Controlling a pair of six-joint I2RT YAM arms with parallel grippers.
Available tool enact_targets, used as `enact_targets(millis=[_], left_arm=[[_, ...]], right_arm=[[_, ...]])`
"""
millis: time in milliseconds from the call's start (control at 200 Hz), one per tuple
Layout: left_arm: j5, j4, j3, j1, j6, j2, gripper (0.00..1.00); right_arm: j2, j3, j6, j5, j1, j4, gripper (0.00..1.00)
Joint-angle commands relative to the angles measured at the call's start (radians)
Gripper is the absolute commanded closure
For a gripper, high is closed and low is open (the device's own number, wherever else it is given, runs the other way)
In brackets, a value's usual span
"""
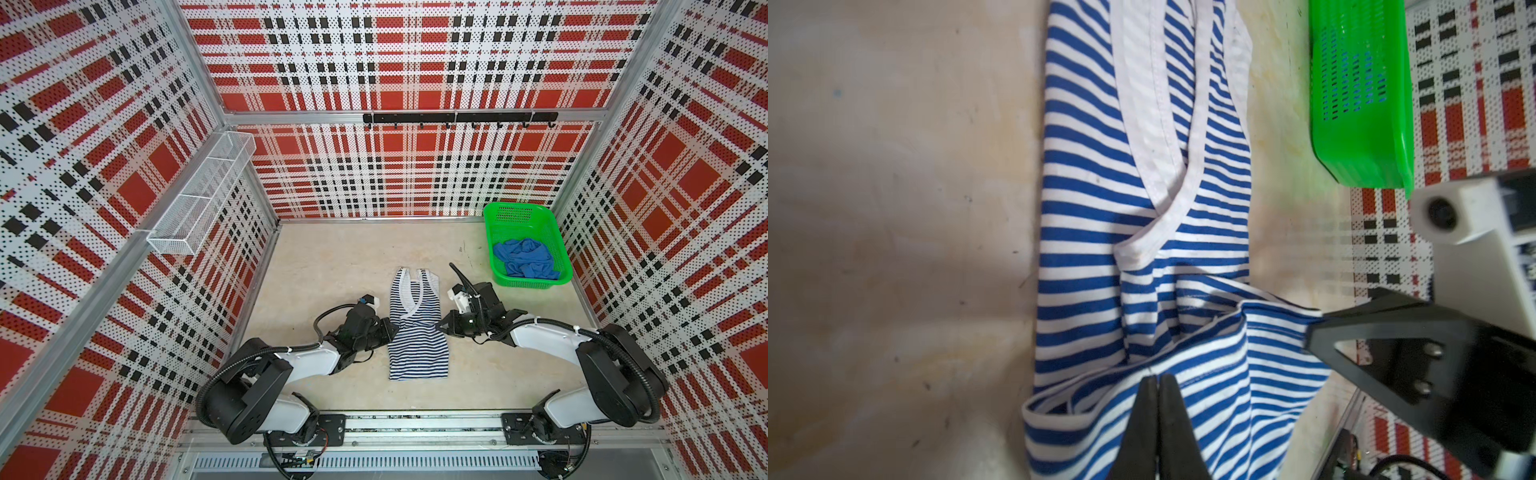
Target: Fold and stack the tank tops
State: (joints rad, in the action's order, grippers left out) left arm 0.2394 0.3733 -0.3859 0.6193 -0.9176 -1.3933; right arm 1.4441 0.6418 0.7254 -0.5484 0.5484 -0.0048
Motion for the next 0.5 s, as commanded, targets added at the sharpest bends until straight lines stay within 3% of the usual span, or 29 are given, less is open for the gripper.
enact_targets(millis=[0,231,361,496], left_arm=[[0.003,0.028,0.011,-0.012,0.002,0.026,0.98],[-0.04,-0.025,0.015,-0.039,0.018,0.042,0.61],[-0.062,-0.04,0.02,-0.043,0.026,0.031,0.52],[-0.051,0.002,0.036,-0.034,0.001,-0.005,0.5]], right_arm=[[-0.063,-0.023,0.016,-0.143,0.007,0.093,1.0],[0.063,-0.059,0.026,-0.149,-0.005,0.222,1.0],[0.162,-0.096,0.057,-0.157,-0.021,0.368,1.0],[0.201,-0.143,0.074,-0.137,-0.047,0.467,1.0]])
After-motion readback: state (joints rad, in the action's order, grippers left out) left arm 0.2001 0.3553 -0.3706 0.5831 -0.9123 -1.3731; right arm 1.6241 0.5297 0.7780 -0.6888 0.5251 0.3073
